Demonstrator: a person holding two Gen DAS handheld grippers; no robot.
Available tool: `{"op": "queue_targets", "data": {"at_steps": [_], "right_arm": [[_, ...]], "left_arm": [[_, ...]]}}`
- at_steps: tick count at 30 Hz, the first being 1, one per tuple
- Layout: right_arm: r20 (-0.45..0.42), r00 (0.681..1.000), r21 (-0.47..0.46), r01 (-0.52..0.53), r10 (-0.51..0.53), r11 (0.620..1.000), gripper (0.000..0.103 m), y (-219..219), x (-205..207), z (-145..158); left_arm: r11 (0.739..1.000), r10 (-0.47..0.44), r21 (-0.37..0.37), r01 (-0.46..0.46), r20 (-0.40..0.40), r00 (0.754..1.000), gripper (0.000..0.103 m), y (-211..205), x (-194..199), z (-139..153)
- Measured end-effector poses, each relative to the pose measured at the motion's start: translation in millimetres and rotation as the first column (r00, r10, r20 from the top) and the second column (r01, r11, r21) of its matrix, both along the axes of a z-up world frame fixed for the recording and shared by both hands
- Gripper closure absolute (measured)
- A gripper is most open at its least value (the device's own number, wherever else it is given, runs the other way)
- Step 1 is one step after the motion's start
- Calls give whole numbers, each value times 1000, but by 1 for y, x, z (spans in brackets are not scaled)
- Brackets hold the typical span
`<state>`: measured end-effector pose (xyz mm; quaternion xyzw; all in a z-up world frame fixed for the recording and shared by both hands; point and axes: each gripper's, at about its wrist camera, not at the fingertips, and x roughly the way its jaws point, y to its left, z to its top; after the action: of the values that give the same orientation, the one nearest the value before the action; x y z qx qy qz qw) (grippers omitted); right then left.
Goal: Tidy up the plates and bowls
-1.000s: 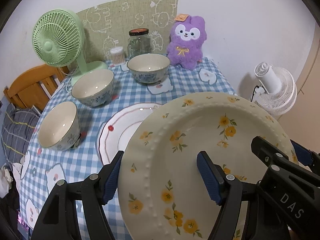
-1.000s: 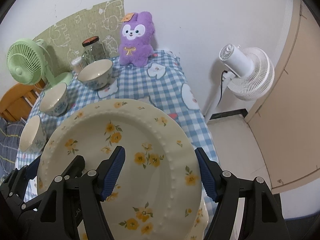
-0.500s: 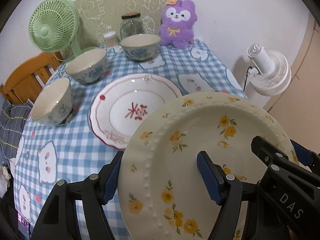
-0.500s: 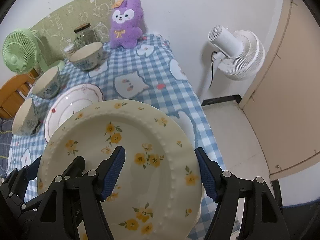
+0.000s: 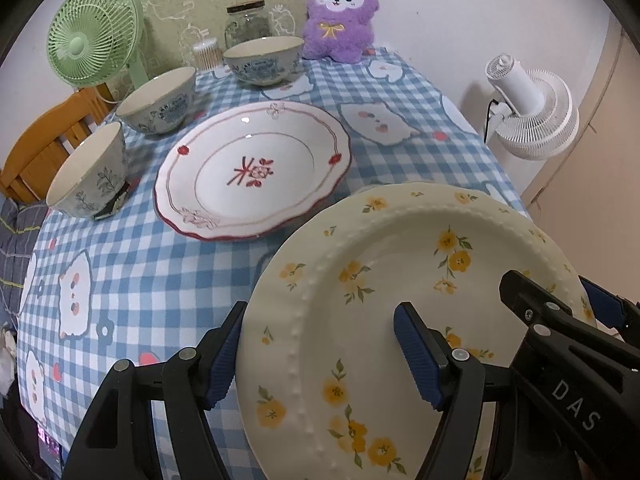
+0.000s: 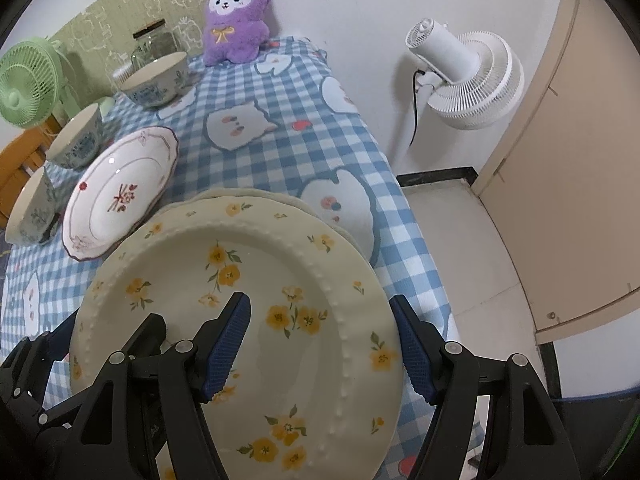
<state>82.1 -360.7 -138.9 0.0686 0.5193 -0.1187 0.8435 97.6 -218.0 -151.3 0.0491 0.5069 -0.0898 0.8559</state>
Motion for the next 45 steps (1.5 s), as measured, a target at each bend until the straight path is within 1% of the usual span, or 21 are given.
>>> {"op": "queue_targets", "data": {"at_steps": [6, 11, 19, 26, 30, 33, 35, 36, 40, 41, 42, 45], "right_arm": [[-7, 1000, 6, -4, 4, 1000, 29, -2, 2, -6], [-4, 1000, -1, -16, 16, 1000, 29, -2, 4, -7], [9, 1000, -24, -20, 21, 999, 30, -1, 7, -8], [15, 1000, -39, -26, 26, 999, 30, 1, 11, -9], [15, 1000, -31, -26, 27, 999, 30, 1, 11, -8], [34, 999, 2, -40, 39, 999, 30, 2, 7, -2], [32, 998, 24, -62, 61, 998, 30, 5, 5, -1], [29, 997, 37, -78, 77, 996, 32, 6, 5, -1], [38, 990, 25, -137, 136, 990, 47, 16, 5, -3], [40, 989, 28, -146, 145, 989, 48, 16, 6, -3], [36, 987, 41, -155, 154, 987, 54, 17, 8, -5], [-2, 988, 94, -152, 153, 984, 65, 13, 11, -15]], "left_arm": [[1000, 3, 15, -3, 1, 1000, 30, -3, -1, -4], [1000, 16, 11, -16, -1, 1000, 30, -3, -1, -7], [998, 57, 10, -57, 23, 998, 30, -4, -2, -8], [995, 95, -5, -95, 22, 995, 31, -3, -2, -8], [996, 92, -2, -92, 16, 996, 29, -4, -1, -8], [995, 95, -11, -95, 1, 995, 28, -1, 0, -7], [995, 104, -7, -104, -1, 995, 27, 2, -3, -5], [995, 103, 0, -103, 0, 995, 26, 2, -4, -4], [997, 79, 23, -79, 0, 997, 24, -1, -13, -3], [997, 71, 26, -71, 0, 997, 24, -2, -14, -3], [997, 67, 28, -67, -2, 998, 24, -3, -14, -4], [998, 63, 30, -63, -3, 998, 23, -7, -14, -5]]}}
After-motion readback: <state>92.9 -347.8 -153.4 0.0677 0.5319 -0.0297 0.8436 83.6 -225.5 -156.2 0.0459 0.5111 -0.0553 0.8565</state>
